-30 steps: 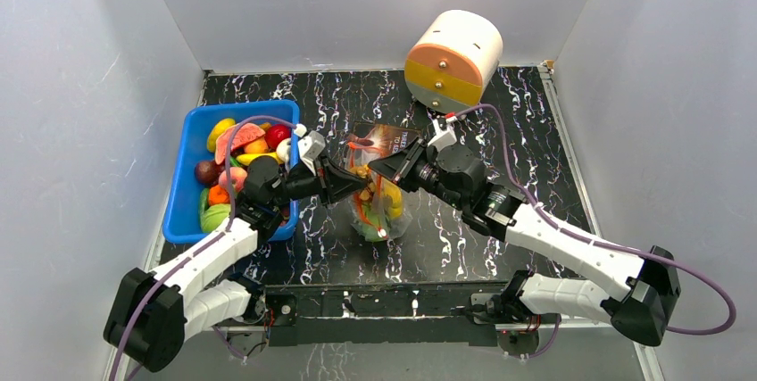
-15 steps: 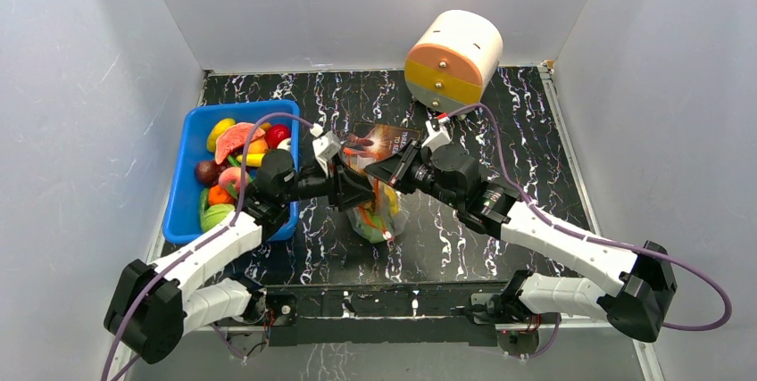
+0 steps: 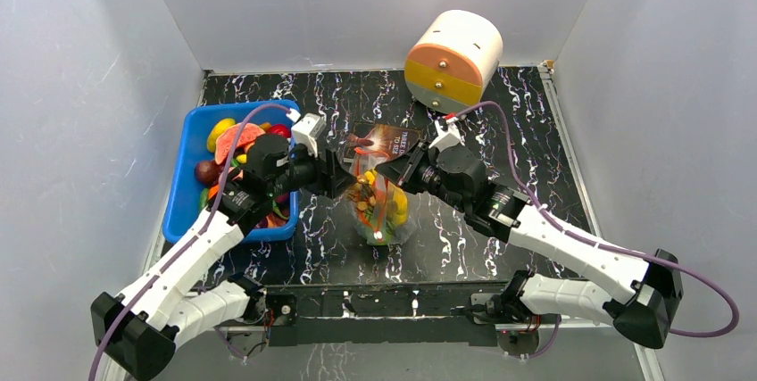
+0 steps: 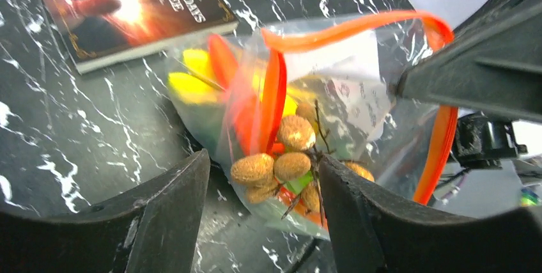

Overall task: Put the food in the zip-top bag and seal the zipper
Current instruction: Place the fake fruit in the zipper food storage bag.

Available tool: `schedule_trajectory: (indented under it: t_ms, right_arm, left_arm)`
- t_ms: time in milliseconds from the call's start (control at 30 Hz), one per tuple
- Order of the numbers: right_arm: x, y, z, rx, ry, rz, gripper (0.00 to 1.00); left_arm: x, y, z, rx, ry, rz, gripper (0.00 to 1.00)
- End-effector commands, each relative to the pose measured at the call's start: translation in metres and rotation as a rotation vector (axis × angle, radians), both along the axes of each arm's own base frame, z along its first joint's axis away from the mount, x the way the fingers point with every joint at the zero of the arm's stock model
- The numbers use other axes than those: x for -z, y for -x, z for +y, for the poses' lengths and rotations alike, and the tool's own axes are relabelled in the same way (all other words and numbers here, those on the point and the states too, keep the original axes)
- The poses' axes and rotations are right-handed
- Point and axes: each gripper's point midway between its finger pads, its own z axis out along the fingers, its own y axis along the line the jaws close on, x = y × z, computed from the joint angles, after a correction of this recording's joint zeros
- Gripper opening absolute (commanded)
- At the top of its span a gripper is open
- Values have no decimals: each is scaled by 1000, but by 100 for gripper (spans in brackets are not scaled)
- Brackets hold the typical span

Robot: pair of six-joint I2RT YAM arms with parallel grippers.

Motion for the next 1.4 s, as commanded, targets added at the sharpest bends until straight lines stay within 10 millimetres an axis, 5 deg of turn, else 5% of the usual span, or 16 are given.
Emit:
schedule_trajectory:
  t_ms: [0,133,367,500,800,1067,1133,1167,1367]
  right_arm:
    - [-65,-1,-6,23,-140,-132,0]
    - [-63,0,-4,14,-141,-128,0]
    - [-44,3,4,-20,-134,-90,0]
    - [-33,6,13,-60,-145,-58,0]
    - [-36,7,19,-86,-148,-55,0]
    - [-44,20,30,-188,-152,-66,0]
    - [-37,22,33,-204,-131,-52,0]
    - [-27,18,29,-181,-95,-49,0]
    - [-31,5,16,-98,-26,-92,0]
  left_arm:
    - [6,31,-8,73,76,125,63]
    - [4,33,-25,90,217,185,61]
    - [7,33,-40,113,315,230,10]
    - [-10,31,-45,140,310,177,0]
    - [-12,32,-58,185,309,139,0]
    - [41,2,-56,96,151,144,1]
    - [48,-5,-54,72,110,160,7]
    - [35,-6,-55,84,86,166,25]
    - [-5,-2,-27,-3,17,96,45]
